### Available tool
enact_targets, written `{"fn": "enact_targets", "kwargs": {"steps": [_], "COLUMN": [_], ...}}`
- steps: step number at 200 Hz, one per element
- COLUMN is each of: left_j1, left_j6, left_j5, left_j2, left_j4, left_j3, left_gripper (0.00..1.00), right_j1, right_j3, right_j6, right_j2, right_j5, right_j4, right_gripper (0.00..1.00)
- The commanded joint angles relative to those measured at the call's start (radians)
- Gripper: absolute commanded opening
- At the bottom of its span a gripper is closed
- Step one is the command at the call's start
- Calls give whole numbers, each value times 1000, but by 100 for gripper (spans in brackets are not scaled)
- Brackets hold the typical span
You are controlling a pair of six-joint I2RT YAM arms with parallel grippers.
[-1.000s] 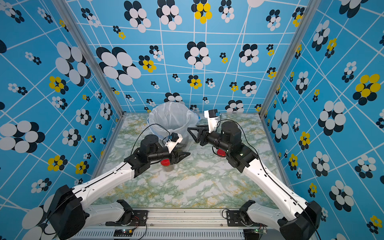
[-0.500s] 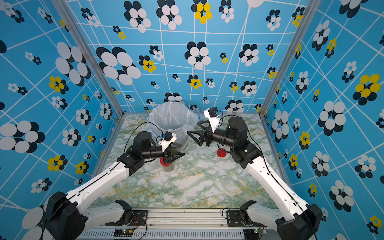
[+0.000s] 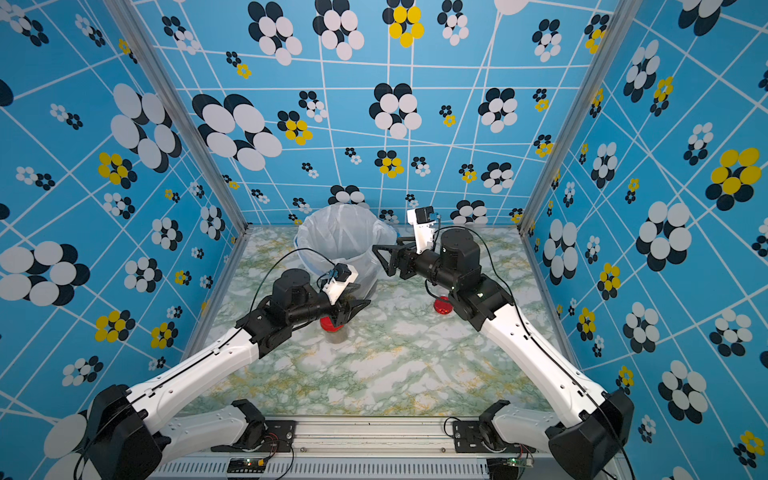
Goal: Empty moldy mung beans from jars
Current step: Unscrew the lid from the jar.
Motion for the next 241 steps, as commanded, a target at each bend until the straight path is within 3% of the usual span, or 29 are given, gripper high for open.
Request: {"fn": "enact_targets", "kwargs": {"steps": [1, 70, 98, 132, 156, 183, 194, 209, 241], "left_j1": [-20, -34, -34, -34, -34, -33, -34, -33, -34], "left_j6": [12, 0, -3, -11, -17, -15, -15, -12, -11], "left_j5": [-69, -149, -130, -119, -114, -128, -140, -139, -136], "left_j2": [13, 42, 42, 68, 71, 71, 66, 62, 63], "left_j4": [2, -18, 14, 13, 29, 21, 27, 30, 39], "left_j3": [38, 65, 54, 62, 58, 62, 61, 64, 70], "left_gripper": [36, 35, 35, 35, 35, 35, 35, 35, 34], "right_j1": [15, 17, 16, 17, 17, 17, 17, 17, 17], "right_j3": [16, -23, -22, -41, -32, -30, -21, -18, -18], "right_j6": [50, 150, 140, 161, 162, 160, 168, 178, 177], "right_j2": [9, 2, 7, 13, 22, 22, 33, 41, 43], "right_j5": [35, -10, 39, 4, 2, 6, -7, -26, -16], "right_j4": [-25, 20, -33, 15, 13, 22, 14, 12, -2], "right_gripper": [81, 80, 81, 79, 67, 62, 63, 72, 75]}}
